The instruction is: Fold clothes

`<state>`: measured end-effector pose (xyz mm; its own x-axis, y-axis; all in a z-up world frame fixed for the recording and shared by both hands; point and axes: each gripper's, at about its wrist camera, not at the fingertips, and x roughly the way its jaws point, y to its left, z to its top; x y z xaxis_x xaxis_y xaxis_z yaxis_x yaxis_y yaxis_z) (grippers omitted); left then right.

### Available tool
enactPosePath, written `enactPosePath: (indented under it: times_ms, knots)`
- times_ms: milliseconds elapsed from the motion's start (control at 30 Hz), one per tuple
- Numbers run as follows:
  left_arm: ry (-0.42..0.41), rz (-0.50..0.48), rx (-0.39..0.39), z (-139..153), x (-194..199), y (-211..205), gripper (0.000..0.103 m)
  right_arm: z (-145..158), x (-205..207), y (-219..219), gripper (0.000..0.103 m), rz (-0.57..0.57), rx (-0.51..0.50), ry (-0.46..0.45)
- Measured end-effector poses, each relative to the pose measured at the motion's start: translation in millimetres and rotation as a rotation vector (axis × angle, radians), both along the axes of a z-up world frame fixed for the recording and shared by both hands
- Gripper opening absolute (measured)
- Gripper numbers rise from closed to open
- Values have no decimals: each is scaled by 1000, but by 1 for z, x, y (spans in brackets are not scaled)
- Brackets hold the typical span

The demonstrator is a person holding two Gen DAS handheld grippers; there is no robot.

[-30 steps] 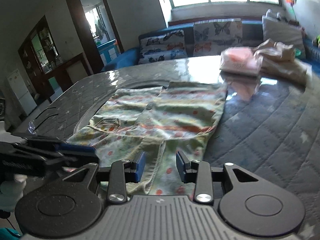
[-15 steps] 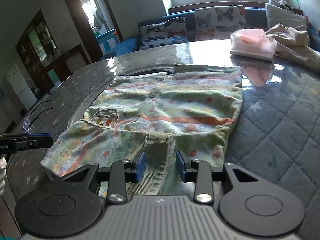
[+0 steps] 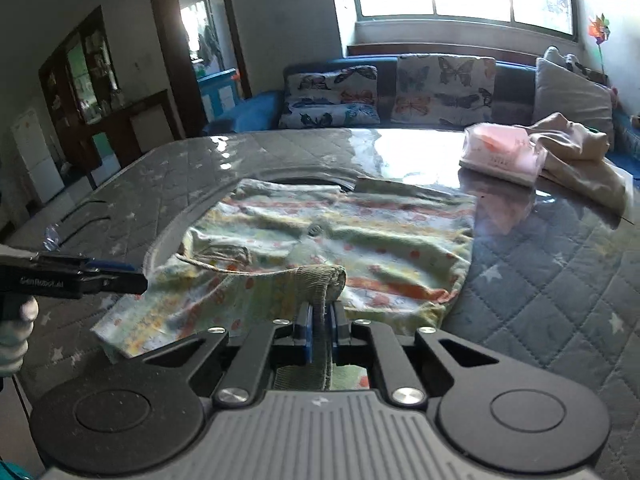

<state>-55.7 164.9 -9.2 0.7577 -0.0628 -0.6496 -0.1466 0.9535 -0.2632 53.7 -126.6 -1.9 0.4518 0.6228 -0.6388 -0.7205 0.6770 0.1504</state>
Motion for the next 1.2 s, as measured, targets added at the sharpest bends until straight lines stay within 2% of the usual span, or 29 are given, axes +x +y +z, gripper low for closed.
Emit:
enactPosePath:
  times_ms: [167,300,433,667,767,933,1067,1200]
  knots:
    - [16,-19,12,-2,18,-2,41,-12,3,5,12,-15,-66,-23]
    - [24,-19,26,-4,29,-1,41,-5,3,4,14,-9,-52,-66]
    - [52,-3,33,-13,38,3,41,-9,5,14,14,39,-36,-74]
    - [74,20,80,-23,41,9,42,-35,15,30,17,76,-80,-37]
    - [75,19,94,-20,38,8,42,-30,9,29,23,102,-98,-56]
    - [24,-43,115,-2,23,-13,41,-16,-12,27,35,186,-109,-96]
    - [3,-120,142,1,11,-38,41,-17,-27,27,35,241,-119,-101]
    - [37,-169,172,-11,6,-56,41,-27,-33,24,35,240,-149,-76]
